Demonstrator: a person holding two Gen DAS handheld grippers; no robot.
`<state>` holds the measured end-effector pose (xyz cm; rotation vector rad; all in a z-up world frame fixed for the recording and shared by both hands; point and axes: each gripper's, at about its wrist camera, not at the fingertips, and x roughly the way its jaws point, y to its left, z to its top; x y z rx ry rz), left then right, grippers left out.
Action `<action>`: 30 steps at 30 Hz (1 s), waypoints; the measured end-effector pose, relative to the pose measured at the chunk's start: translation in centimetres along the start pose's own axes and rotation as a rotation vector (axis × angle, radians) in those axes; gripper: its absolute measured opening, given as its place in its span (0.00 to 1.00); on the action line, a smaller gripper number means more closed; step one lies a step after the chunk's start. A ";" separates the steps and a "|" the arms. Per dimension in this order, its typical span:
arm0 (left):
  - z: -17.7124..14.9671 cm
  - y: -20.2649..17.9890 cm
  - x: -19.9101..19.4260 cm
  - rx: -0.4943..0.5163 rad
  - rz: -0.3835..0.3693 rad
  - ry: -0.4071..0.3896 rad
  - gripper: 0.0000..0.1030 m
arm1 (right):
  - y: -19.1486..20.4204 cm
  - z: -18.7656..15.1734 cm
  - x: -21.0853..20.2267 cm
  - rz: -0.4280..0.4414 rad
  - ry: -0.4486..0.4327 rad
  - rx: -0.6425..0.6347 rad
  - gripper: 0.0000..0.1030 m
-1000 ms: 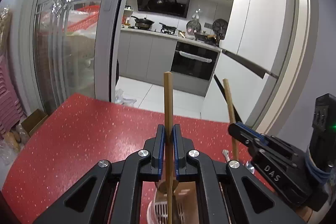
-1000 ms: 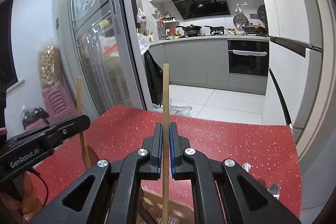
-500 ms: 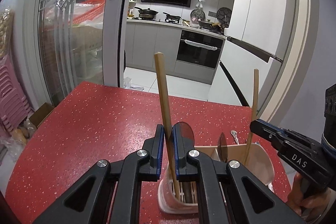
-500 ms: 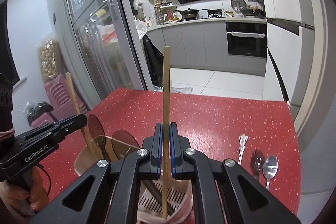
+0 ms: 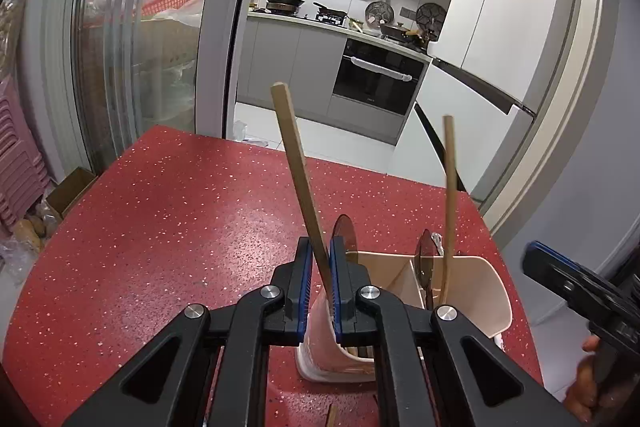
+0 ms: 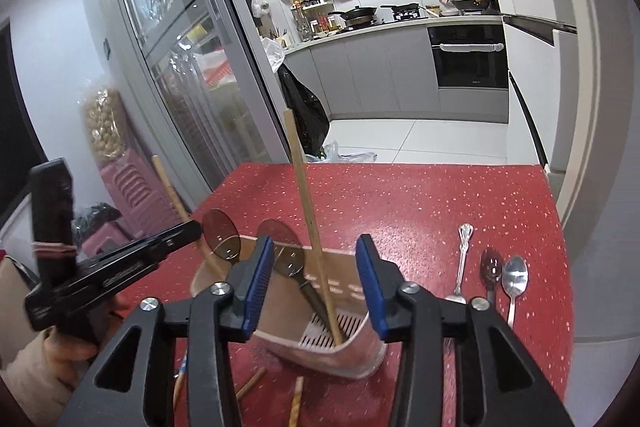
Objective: Organize utensils
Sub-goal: 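Lower both chopsticks into the holder and open both tools, then withdraw both open tools from the holder toward the remaining utensils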
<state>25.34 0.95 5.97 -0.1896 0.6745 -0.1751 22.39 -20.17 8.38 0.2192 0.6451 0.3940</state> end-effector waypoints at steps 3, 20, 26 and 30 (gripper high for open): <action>-0.2 -0.1 -0.4 0.008 0.009 0.001 0.32 | 0.1 -0.6 -0.7 0.005 0.012 0.024 0.50; -1.0 0.8 -2.4 0.015 0.076 -0.043 1.00 | 0.9 -5.0 -4.2 0.018 0.085 0.112 0.71; -3.8 1.6 -4.1 0.049 0.133 -0.008 1.00 | 1.0 -6.8 -4.9 0.021 0.112 0.143 0.84; -6.5 2.6 -5.1 0.050 0.158 0.035 1.00 | 1.4 -8.4 -4.9 0.009 0.137 0.145 0.85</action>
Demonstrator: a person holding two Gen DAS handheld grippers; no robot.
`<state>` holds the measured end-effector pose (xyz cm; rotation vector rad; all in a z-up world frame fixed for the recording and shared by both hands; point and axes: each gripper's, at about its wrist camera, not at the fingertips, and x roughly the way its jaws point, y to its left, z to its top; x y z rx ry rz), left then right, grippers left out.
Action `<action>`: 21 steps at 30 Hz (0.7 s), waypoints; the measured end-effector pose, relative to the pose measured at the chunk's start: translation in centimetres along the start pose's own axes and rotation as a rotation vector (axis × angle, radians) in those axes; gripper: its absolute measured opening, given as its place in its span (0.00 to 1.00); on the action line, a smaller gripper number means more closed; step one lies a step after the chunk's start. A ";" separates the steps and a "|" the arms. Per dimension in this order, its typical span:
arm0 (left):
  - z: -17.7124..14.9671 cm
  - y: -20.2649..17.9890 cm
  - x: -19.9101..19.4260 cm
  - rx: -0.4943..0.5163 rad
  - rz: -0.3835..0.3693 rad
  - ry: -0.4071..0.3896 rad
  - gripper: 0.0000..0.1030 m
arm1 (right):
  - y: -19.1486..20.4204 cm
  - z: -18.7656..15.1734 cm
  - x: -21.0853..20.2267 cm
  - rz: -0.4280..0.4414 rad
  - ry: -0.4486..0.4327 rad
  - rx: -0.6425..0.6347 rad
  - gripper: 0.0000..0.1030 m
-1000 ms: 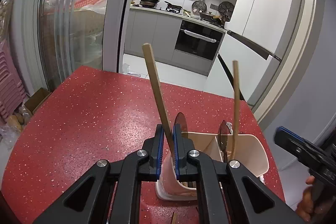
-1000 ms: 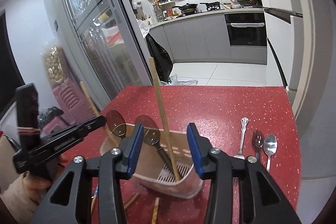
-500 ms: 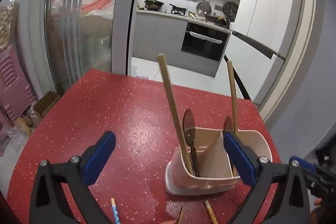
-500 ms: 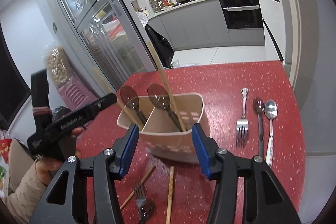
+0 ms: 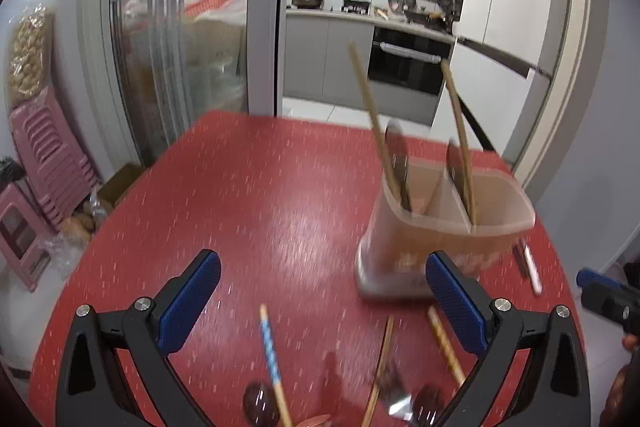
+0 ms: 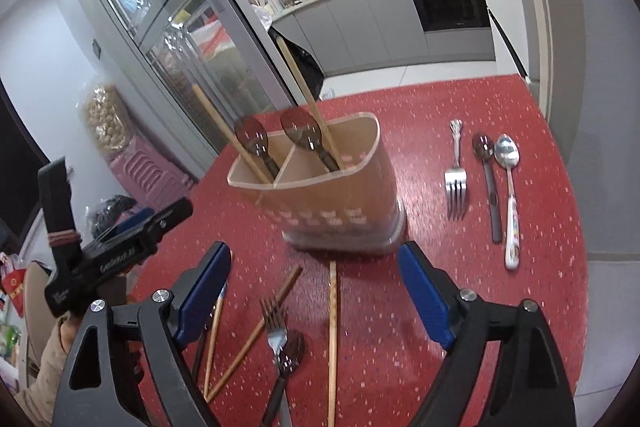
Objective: Organize utensils
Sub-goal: 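Withdraw both open tools from the holder toward the remaining utensils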
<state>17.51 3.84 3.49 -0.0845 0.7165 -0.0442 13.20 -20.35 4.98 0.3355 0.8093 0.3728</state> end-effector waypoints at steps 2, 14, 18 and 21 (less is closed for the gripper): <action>-1.4 0.3 -0.3 -0.002 0.007 0.020 1.00 | 0.0 -0.8 0.0 -0.003 0.000 0.010 0.85; -8.2 2.8 -1.0 0.017 0.045 0.123 1.00 | 1.8 -4.3 2.0 -0.092 0.148 -0.068 0.85; -10.7 5.2 -0.8 -0.014 0.058 0.178 1.00 | 1.6 -6.0 3.2 -0.114 0.212 -0.068 0.85; -12.2 7.1 -0.8 -0.051 0.079 0.208 1.00 | 0.9 -7.5 4.7 -0.146 0.282 -0.047 0.85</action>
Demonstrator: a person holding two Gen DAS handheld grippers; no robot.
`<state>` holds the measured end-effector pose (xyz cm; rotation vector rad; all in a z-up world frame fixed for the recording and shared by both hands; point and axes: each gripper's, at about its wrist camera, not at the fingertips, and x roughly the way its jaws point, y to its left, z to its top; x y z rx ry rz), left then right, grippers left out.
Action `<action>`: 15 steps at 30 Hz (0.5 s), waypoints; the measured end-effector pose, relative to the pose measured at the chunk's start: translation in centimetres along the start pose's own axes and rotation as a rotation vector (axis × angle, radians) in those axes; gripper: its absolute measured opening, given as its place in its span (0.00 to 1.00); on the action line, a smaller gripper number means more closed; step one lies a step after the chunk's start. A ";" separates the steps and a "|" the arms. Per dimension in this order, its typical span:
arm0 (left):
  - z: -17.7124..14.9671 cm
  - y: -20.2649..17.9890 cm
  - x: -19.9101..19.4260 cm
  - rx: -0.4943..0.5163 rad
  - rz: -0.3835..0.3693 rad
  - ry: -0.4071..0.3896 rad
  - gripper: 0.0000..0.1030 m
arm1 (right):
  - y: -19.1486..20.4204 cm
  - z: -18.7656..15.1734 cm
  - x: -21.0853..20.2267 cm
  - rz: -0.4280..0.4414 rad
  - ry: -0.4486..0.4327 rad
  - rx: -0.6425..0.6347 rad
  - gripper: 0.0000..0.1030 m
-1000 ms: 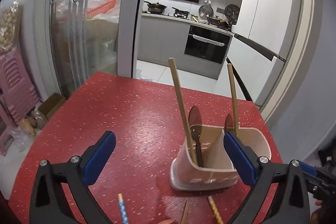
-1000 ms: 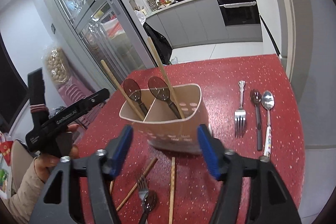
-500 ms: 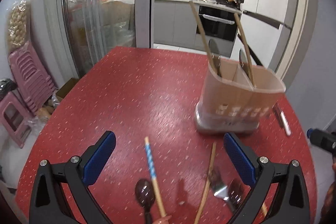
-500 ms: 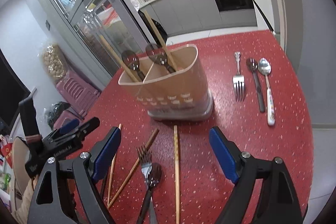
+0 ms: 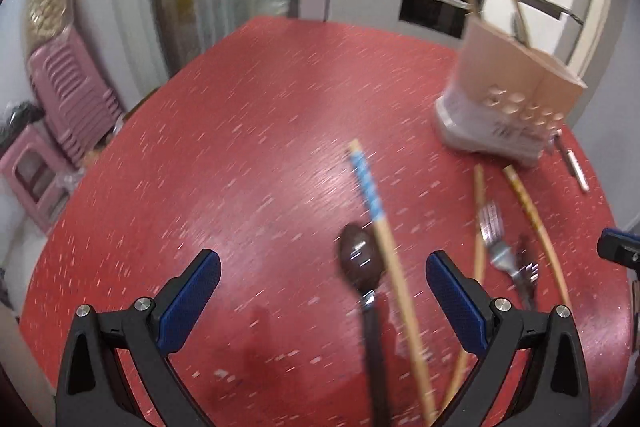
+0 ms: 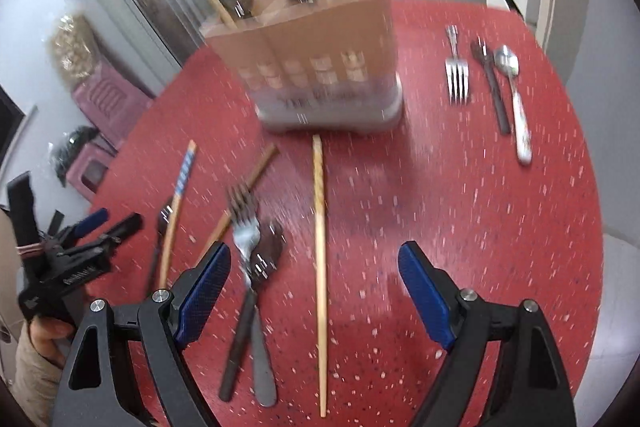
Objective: Organize utensils
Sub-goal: 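Withdraw both open tools from the holder toward the remaining utensils, then grasp a yellow patterned chopstick with the right tool while the left tool grasps a dark spoon handle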
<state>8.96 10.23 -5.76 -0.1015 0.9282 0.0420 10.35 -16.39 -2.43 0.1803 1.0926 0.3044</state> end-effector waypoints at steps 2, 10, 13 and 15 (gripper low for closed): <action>-0.7 1.1 0.2 -0.030 0.008 0.022 1.00 | -0.3 -0.5 1.1 -0.010 0.038 0.015 0.85; -2.0 0.6 0.4 0.019 -0.005 0.044 1.00 | -0.9 -0.9 2.8 -0.083 0.094 0.045 0.85; -2.1 0.2 0.6 0.026 -0.008 0.060 1.00 | -0.9 -0.9 3.2 -0.112 0.109 0.043 0.85; -2.2 0.2 0.8 0.025 -0.004 0.072 1.00 | -0.8 -0.6 3.8 -0.126 0.124 0.037 0.83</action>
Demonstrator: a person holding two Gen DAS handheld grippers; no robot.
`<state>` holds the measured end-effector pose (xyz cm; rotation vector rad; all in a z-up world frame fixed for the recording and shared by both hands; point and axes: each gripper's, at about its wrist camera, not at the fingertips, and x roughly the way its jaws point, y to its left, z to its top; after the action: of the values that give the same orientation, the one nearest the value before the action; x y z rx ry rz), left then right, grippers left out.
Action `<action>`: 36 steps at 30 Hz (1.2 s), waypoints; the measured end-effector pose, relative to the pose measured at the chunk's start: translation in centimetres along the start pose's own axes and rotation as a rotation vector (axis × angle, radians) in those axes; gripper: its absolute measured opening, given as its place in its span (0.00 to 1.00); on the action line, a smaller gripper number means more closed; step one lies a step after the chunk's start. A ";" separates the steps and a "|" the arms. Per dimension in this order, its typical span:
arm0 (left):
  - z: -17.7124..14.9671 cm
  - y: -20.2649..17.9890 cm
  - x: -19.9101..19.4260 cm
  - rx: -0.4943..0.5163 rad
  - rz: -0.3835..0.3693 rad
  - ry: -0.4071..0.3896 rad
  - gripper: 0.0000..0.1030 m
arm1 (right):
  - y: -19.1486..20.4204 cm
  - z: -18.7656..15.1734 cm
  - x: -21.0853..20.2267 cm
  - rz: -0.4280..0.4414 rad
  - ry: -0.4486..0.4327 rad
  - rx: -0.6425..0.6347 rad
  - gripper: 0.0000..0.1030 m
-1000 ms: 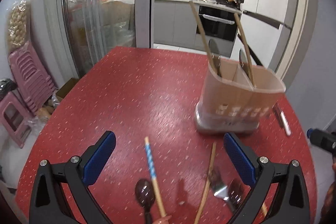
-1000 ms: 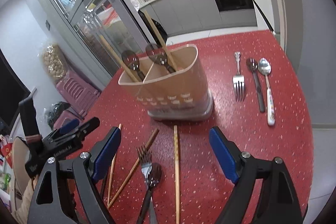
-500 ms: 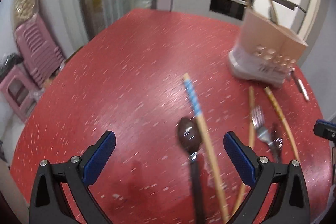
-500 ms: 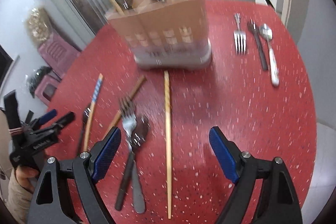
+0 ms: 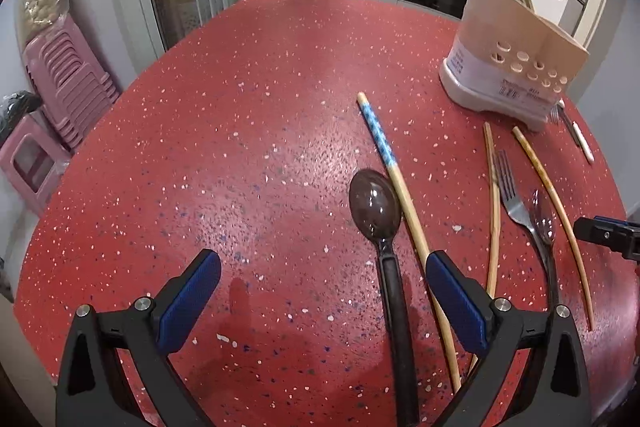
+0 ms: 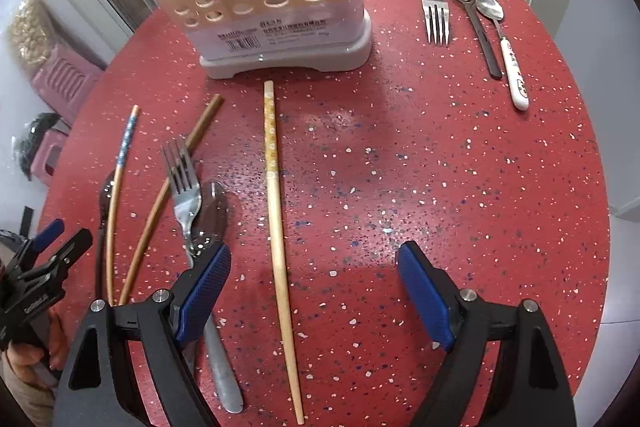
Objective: Organize utensils
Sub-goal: 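Grasp a yellow patterned chopstick with the right tool while the left tool grasps a dark spoon handle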
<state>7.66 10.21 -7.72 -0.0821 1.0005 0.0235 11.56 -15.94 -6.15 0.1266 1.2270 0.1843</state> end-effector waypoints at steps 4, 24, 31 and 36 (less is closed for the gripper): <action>-0.3 0.0 0.4 -0.003 0.005 0.023 1.00 | 1.1 0.5 0.5 -0.048 0.002 -0.056 0.72; 0.5 -2.7 1.3 0.115 -0.013 0.126 0.91 | 5.6 5.6 3.0 -0.115 0.098 -0.258 0.36; 2.1 -4.2 1.7 0.168 -0.037 0.237 0.81 | 6.7 5.6 2.9 -0.083 0.106 -0.287 0.08; 3.1 -5.8 1.9 0.220 -0.057 0.290 0.61 | 5.6 4.8 2.5 -0.040 0.087 -0.267 0.08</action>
<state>11.66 4.69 -7.32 0.0897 1.2837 -0.1543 16.48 -9.90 -5.78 -0.1388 1.2790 0.3199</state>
